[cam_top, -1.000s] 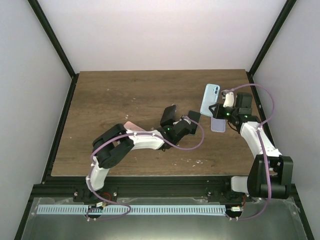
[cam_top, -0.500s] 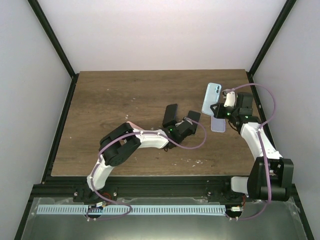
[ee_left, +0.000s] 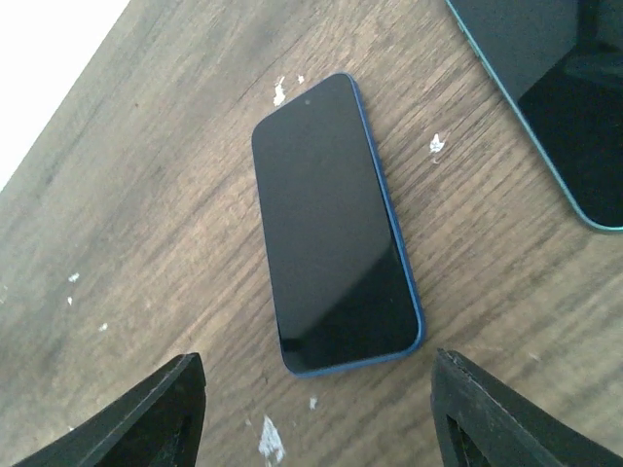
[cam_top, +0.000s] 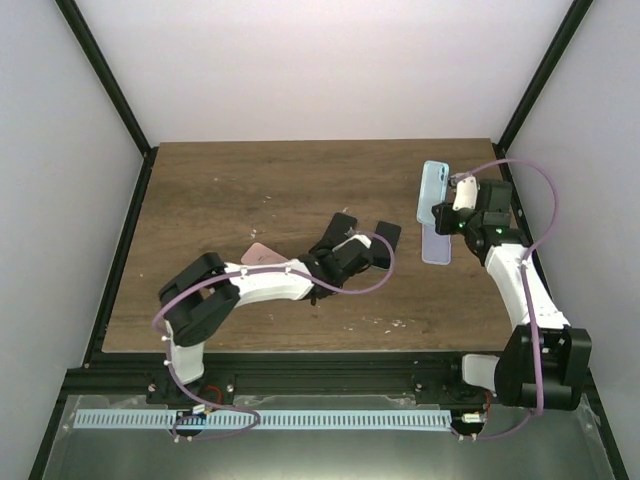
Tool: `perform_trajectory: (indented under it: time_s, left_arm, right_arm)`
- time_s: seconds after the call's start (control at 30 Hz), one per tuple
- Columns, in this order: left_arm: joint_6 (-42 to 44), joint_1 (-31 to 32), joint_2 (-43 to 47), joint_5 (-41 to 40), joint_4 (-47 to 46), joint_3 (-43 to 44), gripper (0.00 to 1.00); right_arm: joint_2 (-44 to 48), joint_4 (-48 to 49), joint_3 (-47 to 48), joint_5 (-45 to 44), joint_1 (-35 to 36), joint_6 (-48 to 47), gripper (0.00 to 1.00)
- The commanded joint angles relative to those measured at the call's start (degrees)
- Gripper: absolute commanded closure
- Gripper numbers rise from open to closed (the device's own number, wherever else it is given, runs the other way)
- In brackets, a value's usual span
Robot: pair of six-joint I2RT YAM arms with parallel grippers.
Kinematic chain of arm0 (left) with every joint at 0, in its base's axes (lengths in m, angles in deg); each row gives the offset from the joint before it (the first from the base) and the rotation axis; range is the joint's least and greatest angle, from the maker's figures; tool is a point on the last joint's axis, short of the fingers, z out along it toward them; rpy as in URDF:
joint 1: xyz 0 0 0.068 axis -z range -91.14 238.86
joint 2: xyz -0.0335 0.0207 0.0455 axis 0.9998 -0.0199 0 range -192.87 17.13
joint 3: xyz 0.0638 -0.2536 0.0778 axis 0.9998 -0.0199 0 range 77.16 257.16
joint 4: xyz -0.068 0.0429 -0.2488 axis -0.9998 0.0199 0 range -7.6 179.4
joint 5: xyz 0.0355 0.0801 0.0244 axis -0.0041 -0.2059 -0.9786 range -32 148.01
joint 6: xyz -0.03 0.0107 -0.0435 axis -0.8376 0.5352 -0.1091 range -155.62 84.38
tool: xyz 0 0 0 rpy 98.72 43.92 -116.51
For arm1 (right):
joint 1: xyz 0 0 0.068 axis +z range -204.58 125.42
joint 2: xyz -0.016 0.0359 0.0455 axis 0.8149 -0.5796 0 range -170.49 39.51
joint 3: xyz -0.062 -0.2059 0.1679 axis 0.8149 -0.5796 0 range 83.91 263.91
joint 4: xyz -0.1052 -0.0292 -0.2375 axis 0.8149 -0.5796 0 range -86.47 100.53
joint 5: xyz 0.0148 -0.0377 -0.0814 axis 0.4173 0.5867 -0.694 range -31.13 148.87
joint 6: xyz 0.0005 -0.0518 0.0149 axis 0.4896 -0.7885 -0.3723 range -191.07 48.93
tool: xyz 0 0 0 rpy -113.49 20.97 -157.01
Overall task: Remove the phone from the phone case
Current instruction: Place the phone at the center of the board, then place the phone case at the center of the board.
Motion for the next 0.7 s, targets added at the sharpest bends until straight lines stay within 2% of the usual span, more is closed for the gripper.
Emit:
perform_trajectory:
  time_s: [0.0,0.13,0.27,0.3,0.37,0.67]
  left_arm:
    - [-8.01,0.12,5.52,5.67,0.85,-3.85,0.35]
    - [-13.52,0.13,12.35,10.54,0.60,-8.80,0.33]
    - [-18.73,0.17,18.76,16.07,-0.61,-13.68,0.31]
    - [-20.29,0.21,20.16,16.24,-0.45,-14.65,0.21]
    - [-24.20,0.38,22.96,15.71,0.64,-16.77,0.16]
    - [-29.18,0.57,33.42,19.97,-0.40,-25.39,0.16]
  right_arm:
    - [1.73,-4.40,4.46,-4.10,-0.67,-6.78,0.99]
    - [-1.57,-12.34,9.61,-5.03,-1.78,-14.24,0.99]
    - [-5.38,-18.55,12.74,-1.03,-7.94,-18.92,0.99]
    - [-6.88,-20.42,13.73,-0.58,-9.36,-20.47,0.99]
    - [-9.66,-23.95,15.22,-0.77,-11.62,-23.84,0.99]
    - [-17.89,-30.48,15.43,-5.78,-21.02,-33.74,0.99]
